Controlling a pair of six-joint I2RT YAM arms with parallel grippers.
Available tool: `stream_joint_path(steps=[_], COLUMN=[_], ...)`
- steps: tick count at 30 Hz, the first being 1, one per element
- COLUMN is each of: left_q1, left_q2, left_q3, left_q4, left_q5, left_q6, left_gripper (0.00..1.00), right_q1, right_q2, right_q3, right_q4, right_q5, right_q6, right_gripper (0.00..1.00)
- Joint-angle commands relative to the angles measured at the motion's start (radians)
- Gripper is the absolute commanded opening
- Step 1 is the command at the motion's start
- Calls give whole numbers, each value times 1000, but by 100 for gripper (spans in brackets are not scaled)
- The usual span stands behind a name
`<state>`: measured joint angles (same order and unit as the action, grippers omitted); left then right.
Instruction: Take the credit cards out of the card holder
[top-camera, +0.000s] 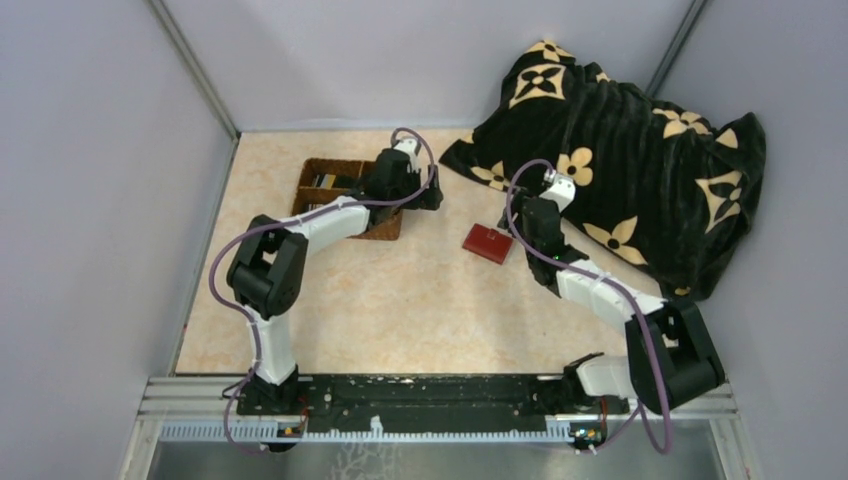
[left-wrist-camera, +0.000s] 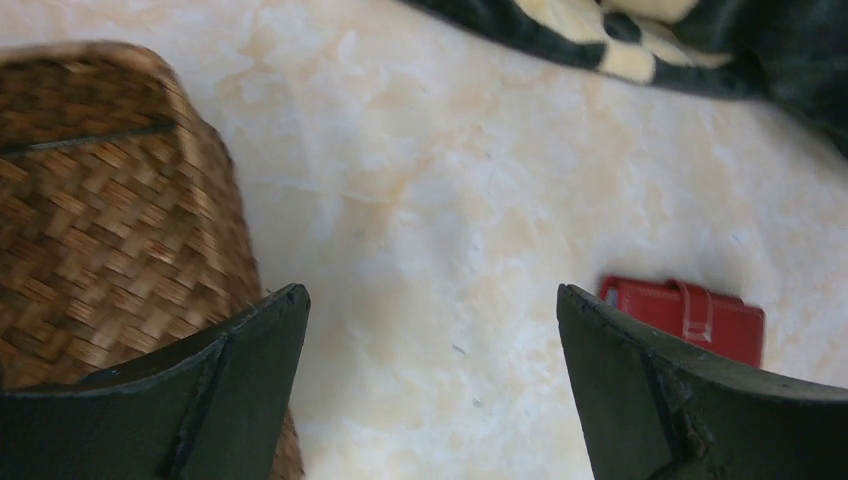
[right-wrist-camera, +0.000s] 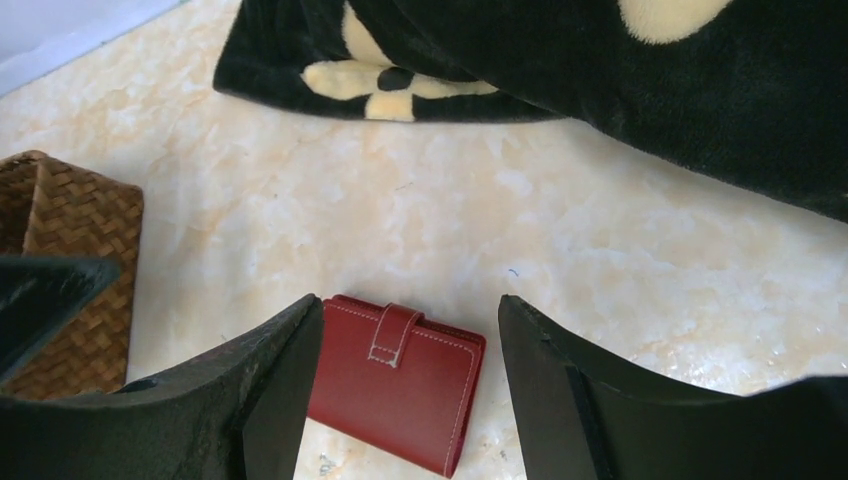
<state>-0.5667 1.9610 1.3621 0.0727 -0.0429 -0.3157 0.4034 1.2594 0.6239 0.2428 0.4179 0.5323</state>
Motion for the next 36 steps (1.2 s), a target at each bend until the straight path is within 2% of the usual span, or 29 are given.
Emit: stream_joint_path(steps=[1,6,9,11,14,17,24,36], left_q1=[-89,-168,-213,-230,-248,-270,-278,-278], left_q2=[-115,-205,-238,-252,-256,-238,-210,-181], left_q3=[-42,-139,-234,-315,-393,-407,-437,-460], left_q4=[-3,94,171,233,307,302,323,337], left_q5=[52,155,134,133,132,103,85,57], left_q6=[48,-23,-54,-90,-138,-151,-206,-250], left_gripper=[99,99,99,99,99,99,99,99], right_q1=[-52,-126,-129,-129,-129,-129,-126,-40], right_q2=[45,140,209,240,271,290,299,221], right_q3=[60,102,149,152,168,174,106,-49], right_q4=[-6,-39,-101,-95,-94,-107,-83,-59], right_q5=[-60,-194,-205,-232,-270,-302,-402,-460], right_q6=[30,53,26,17,14,15,60,131], right_gripper=[65,60,54,45,23,14,5,3])
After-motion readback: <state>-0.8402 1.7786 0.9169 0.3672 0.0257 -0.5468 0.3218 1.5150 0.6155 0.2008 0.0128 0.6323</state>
